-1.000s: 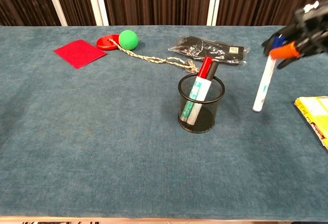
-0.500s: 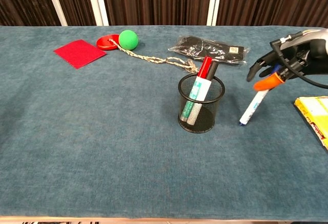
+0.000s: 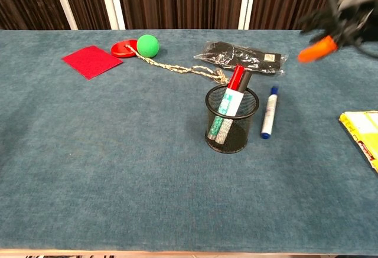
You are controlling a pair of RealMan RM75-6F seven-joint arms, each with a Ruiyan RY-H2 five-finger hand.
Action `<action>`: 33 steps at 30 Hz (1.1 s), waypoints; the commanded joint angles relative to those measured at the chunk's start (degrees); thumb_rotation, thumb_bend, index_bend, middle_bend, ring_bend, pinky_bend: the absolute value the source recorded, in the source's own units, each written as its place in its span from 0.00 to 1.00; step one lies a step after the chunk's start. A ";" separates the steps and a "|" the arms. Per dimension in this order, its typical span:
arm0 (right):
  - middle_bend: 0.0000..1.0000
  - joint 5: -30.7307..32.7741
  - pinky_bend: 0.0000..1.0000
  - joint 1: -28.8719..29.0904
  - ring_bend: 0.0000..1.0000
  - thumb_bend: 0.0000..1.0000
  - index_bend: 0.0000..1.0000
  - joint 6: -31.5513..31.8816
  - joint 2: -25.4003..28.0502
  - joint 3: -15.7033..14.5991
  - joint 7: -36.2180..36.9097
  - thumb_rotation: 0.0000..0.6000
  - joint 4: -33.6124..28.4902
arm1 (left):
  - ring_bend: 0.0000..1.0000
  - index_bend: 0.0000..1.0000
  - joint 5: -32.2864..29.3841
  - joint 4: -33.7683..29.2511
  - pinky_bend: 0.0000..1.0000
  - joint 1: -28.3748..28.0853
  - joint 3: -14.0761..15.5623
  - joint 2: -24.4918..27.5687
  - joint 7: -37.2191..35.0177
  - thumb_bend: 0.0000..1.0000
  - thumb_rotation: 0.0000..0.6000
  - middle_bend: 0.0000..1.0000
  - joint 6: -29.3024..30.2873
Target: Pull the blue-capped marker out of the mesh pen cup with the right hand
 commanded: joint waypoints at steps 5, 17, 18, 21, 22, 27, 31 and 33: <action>0.00 -9.73 0.17 -5.86 0.01 0.16 0.00 5.68 7.09 -0.01 -1.55 1.00 -6.61 | 0.00 0.19 0.01 -0.10 0.01 0.05 -0.03 0.00 0.13 0.54 1.00 0.00 0.19; 0.00 -37.77 0.17 -25.69 0.00 0.16 0.00 33.67 3.61 -14.19 -16.68 1.00 0.24 | 0.00 0.18 0.44 -0.05 0.01 0.11 0.07 -0.01 0.58 0.54 1.00 0.00 0.57; 0.00 -39.93 0.17 -27.16 0.00 0.16 0.00 35.66 2.33 -15.20 -17.17 1.00 1.89 | 0.00 0.18 0.43 -0.07 0.01 0.12 0.11 -0.01 0.72 0.54 1.00 0.00 0.58; 0.00 -44.74 0.17 -31.20 0.00 0.16 0.00 40.91 -1.19 -17.42 -18.19 1.00 6.87 | 0.00 0.18 0.60 -0.03 0.01 0.15 0.21 -0.15 1.09 0.54 1.00 0.00 0.71; 0.00 -45.53 0.17 -31.95 0.00 0.16 0.00 42.02 -1.97 -17.61 -18.36 1.00 7.80 | 0.00 0.18 0.63 0.01 0.01 0.16 0.23 -0.19 1.17 0.54 1.00 0.00 0.75; 0.00 -50.18 0.17 -36.12 0.00 0.16 0.00 47.45 -5.99 -18.92 -19.38 1.00 12.60 | 0.00 0.18 0.83 0.27 0.01 0.16 0.27 -0.32 1.53 0.54 1.00 0.00 0.92; 0.00 -51.39 0.17 -37.90 0.00 0.17 0.00 47.77 -7.43 -19.59 -18.92 1.00 14.58 | 0.00 0.18 1.05 0.46 0.01 0.17 0.35 -0.44 1.77 0.54 1.00 0.00 1.02; 0.00 -51.68 0.17 -38.53 0.00 0.17 0.00 47.82 -8.09 -19.48 -19.20 1.00 15.69 | 0.00 0.18 1.34 0.76 0.01 0.15 0.42 -0.54 2.15 0.54 1.00 0.00 1.17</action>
